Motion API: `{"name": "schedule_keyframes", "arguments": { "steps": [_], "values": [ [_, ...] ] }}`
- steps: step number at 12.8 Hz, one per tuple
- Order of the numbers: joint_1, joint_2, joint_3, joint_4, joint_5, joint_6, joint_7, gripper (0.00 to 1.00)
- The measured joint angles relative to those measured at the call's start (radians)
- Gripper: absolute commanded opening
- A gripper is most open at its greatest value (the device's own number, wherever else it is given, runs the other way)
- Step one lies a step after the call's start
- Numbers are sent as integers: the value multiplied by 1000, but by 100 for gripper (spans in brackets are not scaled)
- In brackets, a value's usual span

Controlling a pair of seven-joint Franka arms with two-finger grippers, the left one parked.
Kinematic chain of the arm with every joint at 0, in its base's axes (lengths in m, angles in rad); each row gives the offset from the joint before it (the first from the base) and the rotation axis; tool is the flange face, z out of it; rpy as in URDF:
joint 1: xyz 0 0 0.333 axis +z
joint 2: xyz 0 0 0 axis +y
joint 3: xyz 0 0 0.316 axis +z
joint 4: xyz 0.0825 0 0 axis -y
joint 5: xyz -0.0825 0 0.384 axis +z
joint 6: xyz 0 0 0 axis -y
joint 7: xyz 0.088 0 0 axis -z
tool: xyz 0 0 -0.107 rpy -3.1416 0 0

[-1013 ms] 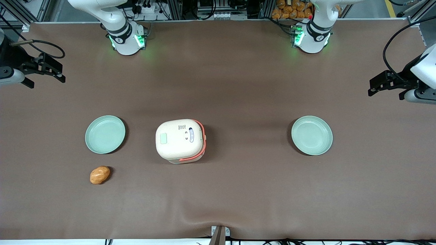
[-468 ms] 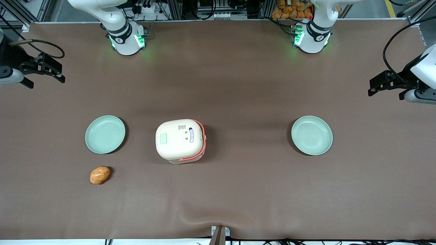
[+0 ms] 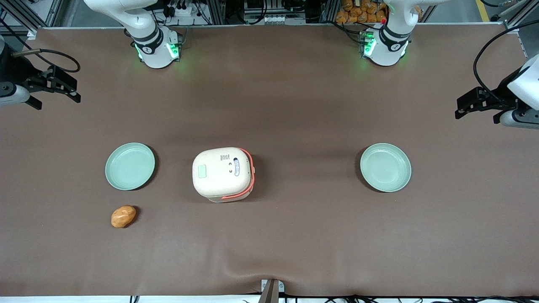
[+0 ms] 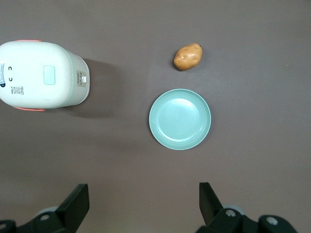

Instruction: Press rice cooker button with right arm

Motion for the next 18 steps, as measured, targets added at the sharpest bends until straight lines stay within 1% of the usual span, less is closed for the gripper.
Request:
{"name": "schedule_keyframes", "arguments": {
  "steps": [10,13,14,15,17,18],
  "values": [
    [15,1,1,17,2,-2,14,100],
    [56,14,3,17,10,1,53,100],
    [87,27,3,17,14,12,90,94],
    [129,45,4,17,16,36,137,66],
    [216,98,8,17,21,85,217,17],
    [253,132,9,16,23,115,245,0]
  ]
}}
